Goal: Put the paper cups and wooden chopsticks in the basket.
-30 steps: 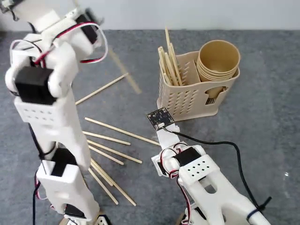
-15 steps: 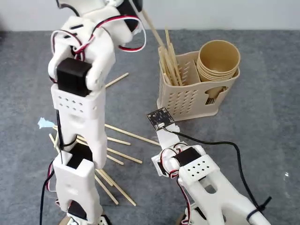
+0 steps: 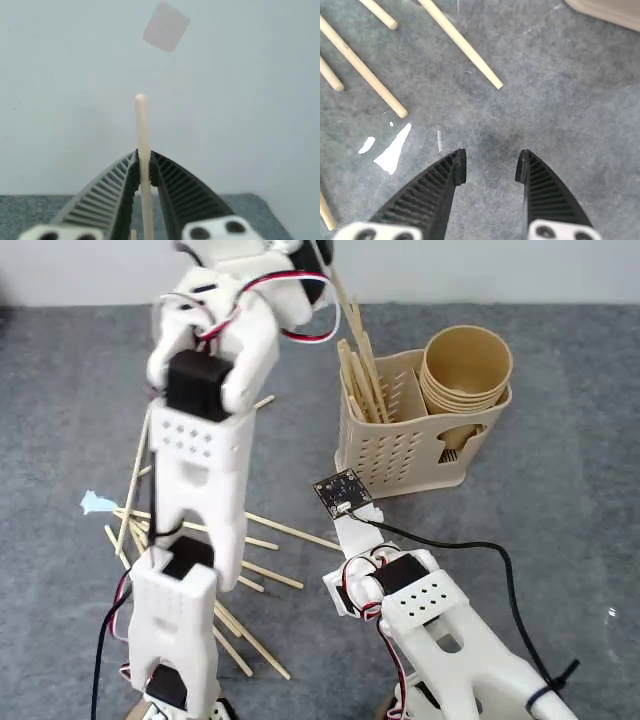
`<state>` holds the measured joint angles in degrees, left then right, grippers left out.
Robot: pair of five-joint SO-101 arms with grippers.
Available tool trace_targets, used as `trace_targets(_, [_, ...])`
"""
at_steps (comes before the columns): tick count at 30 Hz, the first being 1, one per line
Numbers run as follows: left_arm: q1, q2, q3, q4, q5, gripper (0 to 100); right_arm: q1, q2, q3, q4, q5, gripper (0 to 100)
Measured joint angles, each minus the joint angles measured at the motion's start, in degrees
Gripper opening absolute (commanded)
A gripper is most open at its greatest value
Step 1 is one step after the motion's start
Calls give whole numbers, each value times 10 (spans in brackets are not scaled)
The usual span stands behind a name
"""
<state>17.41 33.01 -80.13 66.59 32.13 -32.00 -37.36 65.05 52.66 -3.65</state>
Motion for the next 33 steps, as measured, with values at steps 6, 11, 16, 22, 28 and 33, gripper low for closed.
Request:
trace_targets(6, [0,54,0,-21,-29,15,0,0,0,0,0,182])
trace_targets(11, [0,58,0,5,-47,16,0,0,0,0,0,182])
trace_targets(16, [4,58,-17,80,-47,37,0,0,0,0,0,182])
trace_targets(22, [20,62,-86,179,-50,206,0,0,0,0,0,182])
trace_targets(28, [25,62,-120,230,-51,249,0,0,0,0,0,182])
trace_targets(33, [-1,62,-122,230,-51,249,0,0,0,0,0,182])
